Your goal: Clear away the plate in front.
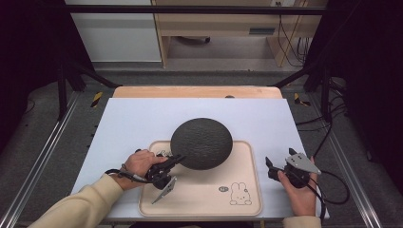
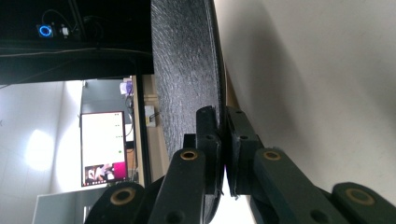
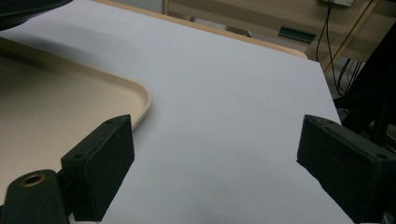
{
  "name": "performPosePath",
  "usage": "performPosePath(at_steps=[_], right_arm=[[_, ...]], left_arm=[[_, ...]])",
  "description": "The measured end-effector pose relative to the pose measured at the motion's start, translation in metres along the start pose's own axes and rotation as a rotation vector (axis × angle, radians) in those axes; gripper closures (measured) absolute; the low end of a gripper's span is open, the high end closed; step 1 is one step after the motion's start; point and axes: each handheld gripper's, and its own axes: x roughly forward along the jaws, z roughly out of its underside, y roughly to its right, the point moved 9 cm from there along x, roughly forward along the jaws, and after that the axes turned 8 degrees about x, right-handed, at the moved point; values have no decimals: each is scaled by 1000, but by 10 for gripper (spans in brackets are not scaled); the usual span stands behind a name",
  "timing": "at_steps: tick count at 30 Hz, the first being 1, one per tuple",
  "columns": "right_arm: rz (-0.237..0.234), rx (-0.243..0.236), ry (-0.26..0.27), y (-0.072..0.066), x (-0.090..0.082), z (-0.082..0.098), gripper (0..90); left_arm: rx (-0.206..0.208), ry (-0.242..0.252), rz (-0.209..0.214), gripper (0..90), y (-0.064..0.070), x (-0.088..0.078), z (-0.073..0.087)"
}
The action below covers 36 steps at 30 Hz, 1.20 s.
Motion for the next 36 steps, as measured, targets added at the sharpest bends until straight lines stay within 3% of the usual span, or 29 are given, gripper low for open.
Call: performPosePath(at_steps=[10,25,31,36], right_arm=[[3,0,2,1,-1,-1,110],[4,-8,6,0,-1,-2,110],[3,-8,4,0,0,-2,114],[3,-9,5,0,-1,-2,115]], left_arm=[[6,27,5,849,8,-12,-17],[25,80,28,847,19,-12,-37],[10,95,32,847,20,-13,-40],[29,103,41,847,23,-14,-45]])
